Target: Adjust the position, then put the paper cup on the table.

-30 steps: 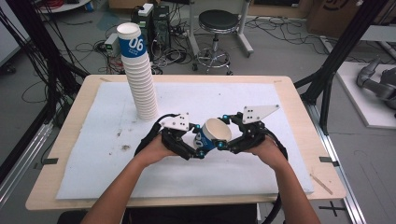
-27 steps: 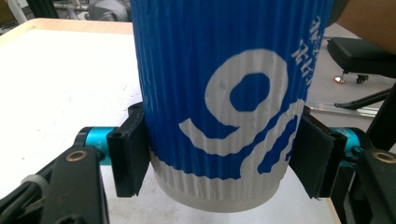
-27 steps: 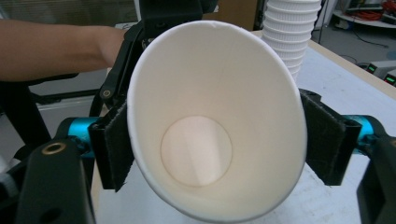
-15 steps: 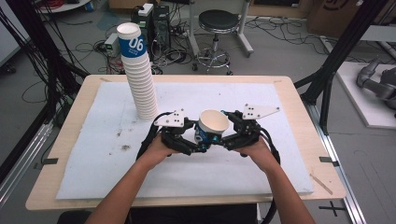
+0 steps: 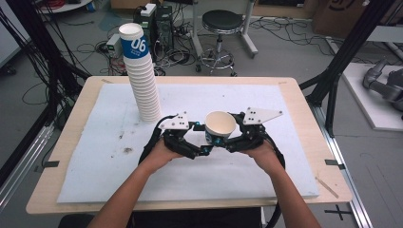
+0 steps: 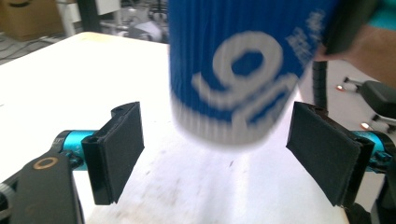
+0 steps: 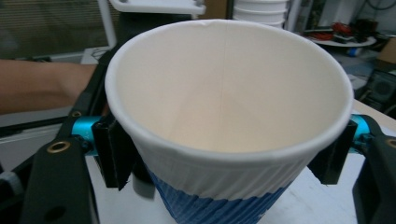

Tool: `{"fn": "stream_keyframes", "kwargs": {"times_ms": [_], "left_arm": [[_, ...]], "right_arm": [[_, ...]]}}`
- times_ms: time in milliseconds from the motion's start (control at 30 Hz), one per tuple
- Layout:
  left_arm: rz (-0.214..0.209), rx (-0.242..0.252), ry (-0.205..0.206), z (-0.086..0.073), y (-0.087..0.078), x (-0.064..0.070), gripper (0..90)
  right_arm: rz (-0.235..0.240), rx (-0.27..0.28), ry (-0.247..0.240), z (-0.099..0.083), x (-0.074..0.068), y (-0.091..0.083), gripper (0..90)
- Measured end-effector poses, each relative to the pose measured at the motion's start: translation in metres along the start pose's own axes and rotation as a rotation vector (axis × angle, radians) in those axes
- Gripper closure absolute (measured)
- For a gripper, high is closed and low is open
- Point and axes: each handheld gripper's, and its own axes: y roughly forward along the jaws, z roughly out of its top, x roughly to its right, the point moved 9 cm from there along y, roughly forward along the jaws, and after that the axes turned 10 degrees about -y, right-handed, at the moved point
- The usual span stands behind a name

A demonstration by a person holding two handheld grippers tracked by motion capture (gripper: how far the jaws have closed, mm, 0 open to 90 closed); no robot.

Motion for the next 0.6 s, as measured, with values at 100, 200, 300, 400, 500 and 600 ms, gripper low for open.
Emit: {"fn": "stream_keyframes", "kwargs": {"times_ms": [100, 200, 300, 400, 500, 600], "left_arm": [[0.043, 0.026, -0.009, 0.0, -0.012, -0.009, 18.5], [0.091, 0.047, -0.011, 0.002, -0.026, -0.019, 18.5], [0.131, 0.079, -0.018, 0.005, -0.038, -0.027, 18.5], [0.15, 0.09, -0.028, 0.003, -0.047, -0.031, 18.5], [0.168, 0.096, -0.038, -0.002, -0.053, -0.034, 18.5], [0.18, 0.088, -0.049, -0.008, -0.057, -0.037, 18.5]], "right_arm": [[-0.019, -0.009, 0.007, -0.003, 0.006, 0.0, 23.9], [-0.04, -0.022, -0.002, -0.006, 0.011, 0.001, 23.8], [-0.062, -0.042, -0.012, -0.009, 0.015, 0.001, 23.8], [-0.078, -0.045, -0.007, -0.012, 0.018, -0.002, 23.7], [-0.091, -0.045, 0.004, -0.015, 0.02, -0.006, 23.7], [-0.101, -0.052, 0.007, -0.019, 0.022, -0.01, 23.7]]}}
